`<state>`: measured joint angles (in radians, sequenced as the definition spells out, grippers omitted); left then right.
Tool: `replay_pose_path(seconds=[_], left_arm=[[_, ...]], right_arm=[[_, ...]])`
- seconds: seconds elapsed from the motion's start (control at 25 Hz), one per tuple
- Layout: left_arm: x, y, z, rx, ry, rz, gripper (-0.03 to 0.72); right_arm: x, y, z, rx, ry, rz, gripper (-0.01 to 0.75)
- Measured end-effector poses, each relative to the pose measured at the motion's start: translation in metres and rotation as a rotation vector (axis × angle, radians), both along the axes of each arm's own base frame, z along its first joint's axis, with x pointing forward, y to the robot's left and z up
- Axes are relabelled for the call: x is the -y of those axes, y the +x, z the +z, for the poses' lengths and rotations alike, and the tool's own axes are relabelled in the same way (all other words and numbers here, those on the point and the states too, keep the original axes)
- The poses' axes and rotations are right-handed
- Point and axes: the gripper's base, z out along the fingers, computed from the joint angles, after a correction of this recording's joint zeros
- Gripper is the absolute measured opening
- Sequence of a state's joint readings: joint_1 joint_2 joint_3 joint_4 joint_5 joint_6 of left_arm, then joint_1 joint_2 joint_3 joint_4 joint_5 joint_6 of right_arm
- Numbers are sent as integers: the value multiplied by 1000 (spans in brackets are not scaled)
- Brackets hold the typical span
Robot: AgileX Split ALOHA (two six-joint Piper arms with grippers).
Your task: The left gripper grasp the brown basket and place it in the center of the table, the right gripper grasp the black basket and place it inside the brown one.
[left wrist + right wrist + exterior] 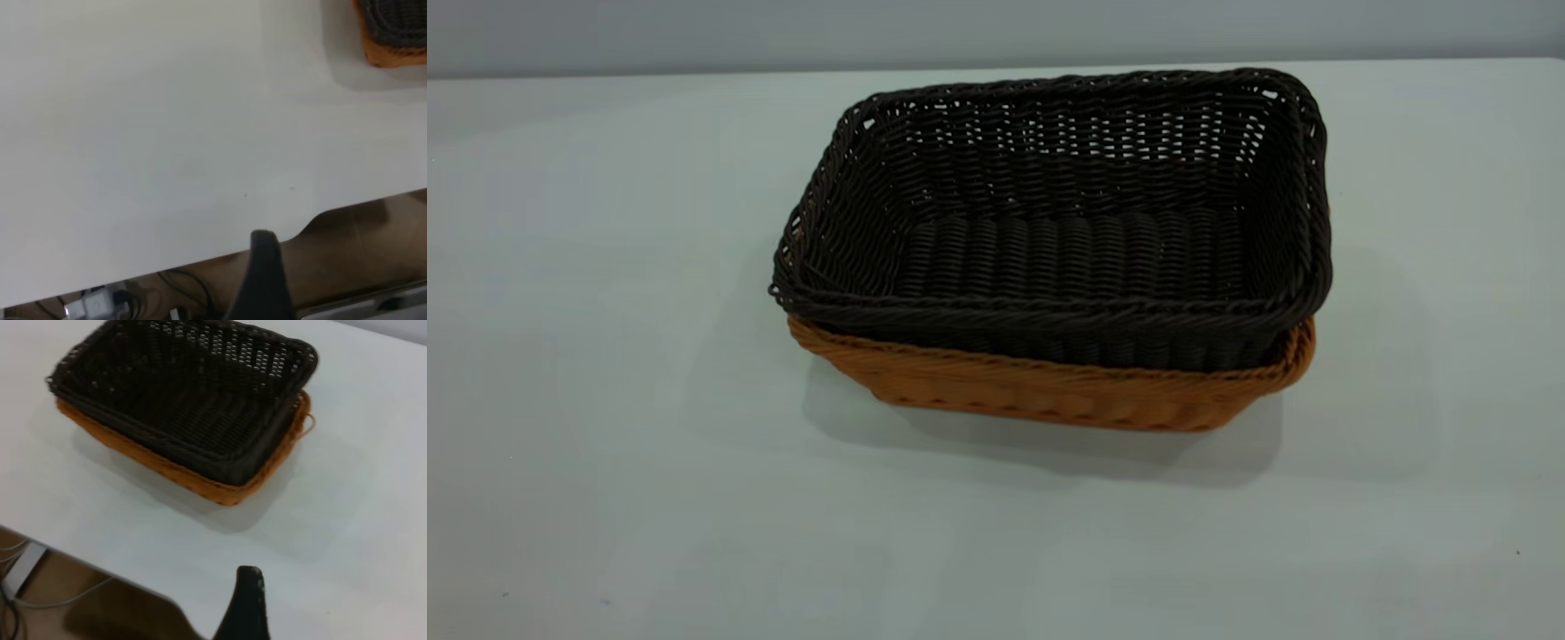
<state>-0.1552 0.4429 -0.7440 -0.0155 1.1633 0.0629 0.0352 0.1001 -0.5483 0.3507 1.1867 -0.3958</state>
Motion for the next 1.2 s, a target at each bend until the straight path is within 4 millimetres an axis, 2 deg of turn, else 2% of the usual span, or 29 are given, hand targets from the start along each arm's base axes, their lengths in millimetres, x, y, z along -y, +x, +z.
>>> replay_pose_path(seconds=[0.32,0.56,0.88,1.2], left_arm=[[-4,-25,-25,59,-11,2,552],[-6,-37,-36,107,-17,2,552],[-6,-37,-61,119,-23,7,552],[-6,-37,-62,122,-33,17,552]], right_arm=[[5,-12,-11,93,-29,-43,591],[11,-7,-19,66,-33,-126,591],[12,-6,-18,71,-29,-146,590],[12,-6,-18,73,-29,-147,590]])
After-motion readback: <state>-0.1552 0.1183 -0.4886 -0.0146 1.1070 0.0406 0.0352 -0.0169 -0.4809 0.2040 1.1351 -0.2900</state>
